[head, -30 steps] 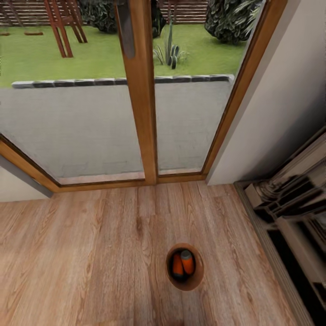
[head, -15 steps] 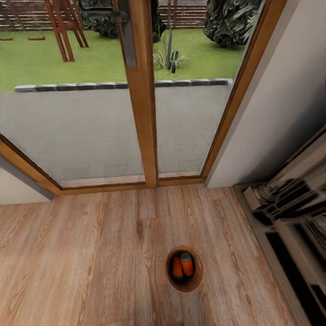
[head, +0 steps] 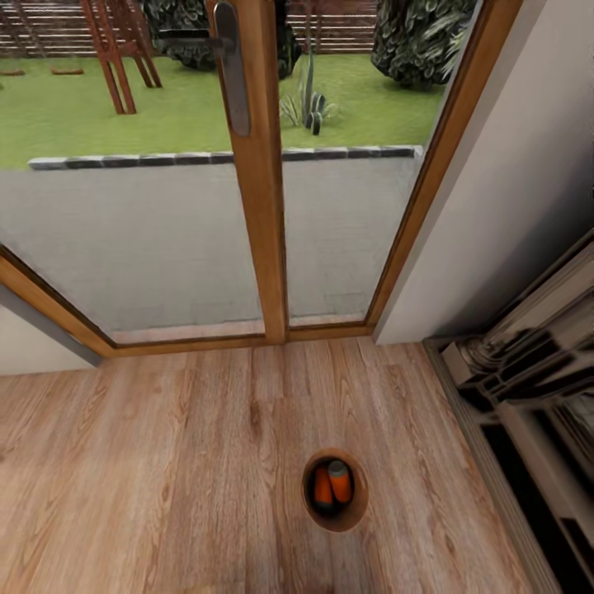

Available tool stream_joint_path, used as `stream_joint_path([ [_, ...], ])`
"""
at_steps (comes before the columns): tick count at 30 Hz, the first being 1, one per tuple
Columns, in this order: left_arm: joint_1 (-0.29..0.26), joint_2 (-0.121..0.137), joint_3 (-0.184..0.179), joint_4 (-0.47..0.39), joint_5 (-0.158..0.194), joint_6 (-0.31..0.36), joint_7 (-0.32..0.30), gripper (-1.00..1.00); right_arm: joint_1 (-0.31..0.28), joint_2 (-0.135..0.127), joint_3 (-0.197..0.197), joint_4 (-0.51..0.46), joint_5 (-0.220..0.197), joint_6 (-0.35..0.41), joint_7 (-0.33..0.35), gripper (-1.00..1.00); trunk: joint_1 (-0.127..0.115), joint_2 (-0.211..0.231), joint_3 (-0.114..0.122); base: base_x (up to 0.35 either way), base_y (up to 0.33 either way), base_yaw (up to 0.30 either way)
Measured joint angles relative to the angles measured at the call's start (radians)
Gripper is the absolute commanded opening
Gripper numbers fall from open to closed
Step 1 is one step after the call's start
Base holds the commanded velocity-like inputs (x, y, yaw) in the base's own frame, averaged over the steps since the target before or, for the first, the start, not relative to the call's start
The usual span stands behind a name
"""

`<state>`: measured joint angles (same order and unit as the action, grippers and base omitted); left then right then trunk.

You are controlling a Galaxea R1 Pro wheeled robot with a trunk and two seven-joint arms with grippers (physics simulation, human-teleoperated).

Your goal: Put the three can of soda from the living room inside the tash can in the kitchen.

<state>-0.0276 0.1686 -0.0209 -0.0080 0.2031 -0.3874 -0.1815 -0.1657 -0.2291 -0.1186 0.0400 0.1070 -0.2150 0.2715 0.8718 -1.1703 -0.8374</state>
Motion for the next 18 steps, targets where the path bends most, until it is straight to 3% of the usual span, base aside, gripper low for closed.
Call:
stream_joint_path([
  [9, -0.001, -0.023, 0.001, -0.003, 0.000, 0.005, 0.011, 1.00, 0.000, 0.002, -0.010, 0.000, -0.007, 0.000, 0.000, 1.00, -0.035, 0.063, 0.028, 0.000, 0.000, 0.000],
  [14, -0.003, -0.025, 0.002, -0.007, 0.003, 0.000, 0.013, 1.00, 0.000, 0.003, -0.061, -0.001, -0.031, 0.000, 0.000, 1.00, -0.042, 0.077, 0.035, 0.000, 0.000, 0.000],
  [18, -0.003, -0.026, 0.003, -0.009, 0.004, -0.002, 0.013, 1.00, 0.000, 0.003, -0.078, -0.001, -0.036, 0.000, -0.001, 1.00, -0.042, 0.077, 0.035, 0.000, 0.000, 0.000],
])
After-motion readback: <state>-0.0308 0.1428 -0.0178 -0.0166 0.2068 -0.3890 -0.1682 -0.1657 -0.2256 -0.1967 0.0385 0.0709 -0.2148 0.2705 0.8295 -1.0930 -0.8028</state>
